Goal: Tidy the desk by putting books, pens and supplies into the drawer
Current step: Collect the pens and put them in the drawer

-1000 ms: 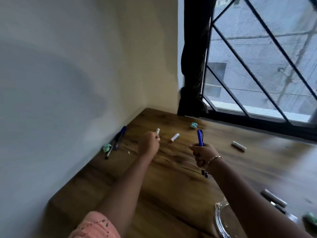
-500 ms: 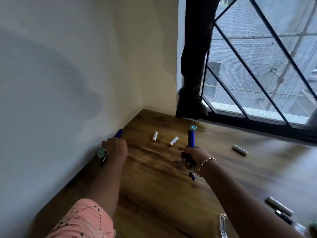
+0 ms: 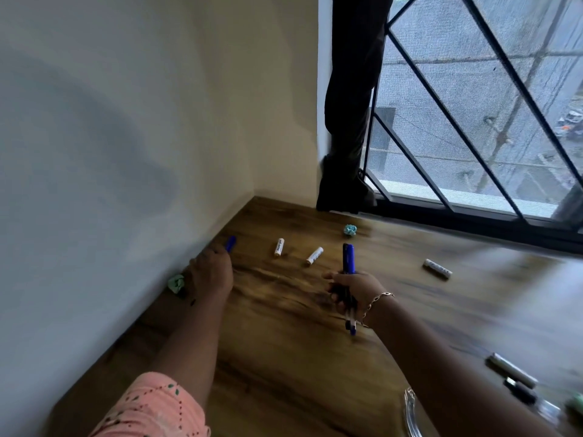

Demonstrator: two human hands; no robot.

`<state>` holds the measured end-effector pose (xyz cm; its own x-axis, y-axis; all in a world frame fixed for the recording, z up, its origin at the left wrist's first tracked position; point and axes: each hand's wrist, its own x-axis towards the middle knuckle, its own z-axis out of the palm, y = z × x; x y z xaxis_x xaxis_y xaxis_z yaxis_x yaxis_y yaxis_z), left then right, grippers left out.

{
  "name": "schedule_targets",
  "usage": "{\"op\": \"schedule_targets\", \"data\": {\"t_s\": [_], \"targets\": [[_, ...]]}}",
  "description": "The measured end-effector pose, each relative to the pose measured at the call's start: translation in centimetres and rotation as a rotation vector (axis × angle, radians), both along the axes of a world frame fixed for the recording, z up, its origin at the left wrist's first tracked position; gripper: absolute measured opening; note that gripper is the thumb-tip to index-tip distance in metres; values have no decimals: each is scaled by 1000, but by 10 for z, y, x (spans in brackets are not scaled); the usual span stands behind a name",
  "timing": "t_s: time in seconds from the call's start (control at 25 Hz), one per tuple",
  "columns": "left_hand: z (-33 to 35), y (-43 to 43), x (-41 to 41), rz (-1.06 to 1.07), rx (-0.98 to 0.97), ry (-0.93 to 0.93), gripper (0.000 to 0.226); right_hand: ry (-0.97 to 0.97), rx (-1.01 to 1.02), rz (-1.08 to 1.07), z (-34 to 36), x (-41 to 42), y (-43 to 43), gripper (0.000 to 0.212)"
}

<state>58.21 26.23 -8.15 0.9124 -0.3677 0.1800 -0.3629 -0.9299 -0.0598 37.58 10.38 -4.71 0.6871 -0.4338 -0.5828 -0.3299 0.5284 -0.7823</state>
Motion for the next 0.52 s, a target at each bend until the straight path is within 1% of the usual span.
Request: {"op": "schedule_targets", "data": {"t_s": [0.08, 0.16, 0.28, 0.36, 0.4, 0.44, 0.48, 0.52], "targets": [[0, -2, 2, 26, -51, 65, 33, 1, -15, -4, -1, 1, 1, 13], [6, -4, 5, 75, -120, 150, 37, -8, -25, -6, -1, 1, 1, 12], [14, -5, 3, 73, -180, 202, 36, -8, -19, -2, -2, 0, 3, 11], [16, -3, 4, 123, -280, 274, 34, -11, -15, -5, -3, -1, 3, 10], [16, -2, 5, 164, -367, 352, 30, -13, -11, -7, -3, -1, 3, 9], [18, -1, 7, 195, -498, 434, 22, -18, 0, -12, -3, -1, 3, 9], [22, -3, 4, 204, -692, 539, 12, -30, 17, -14, -3, -1, 3, 10], [29, -7, -6, 200, -897, 707, 13, -48, 39, -16, -1, 0, 4, 11]]}}
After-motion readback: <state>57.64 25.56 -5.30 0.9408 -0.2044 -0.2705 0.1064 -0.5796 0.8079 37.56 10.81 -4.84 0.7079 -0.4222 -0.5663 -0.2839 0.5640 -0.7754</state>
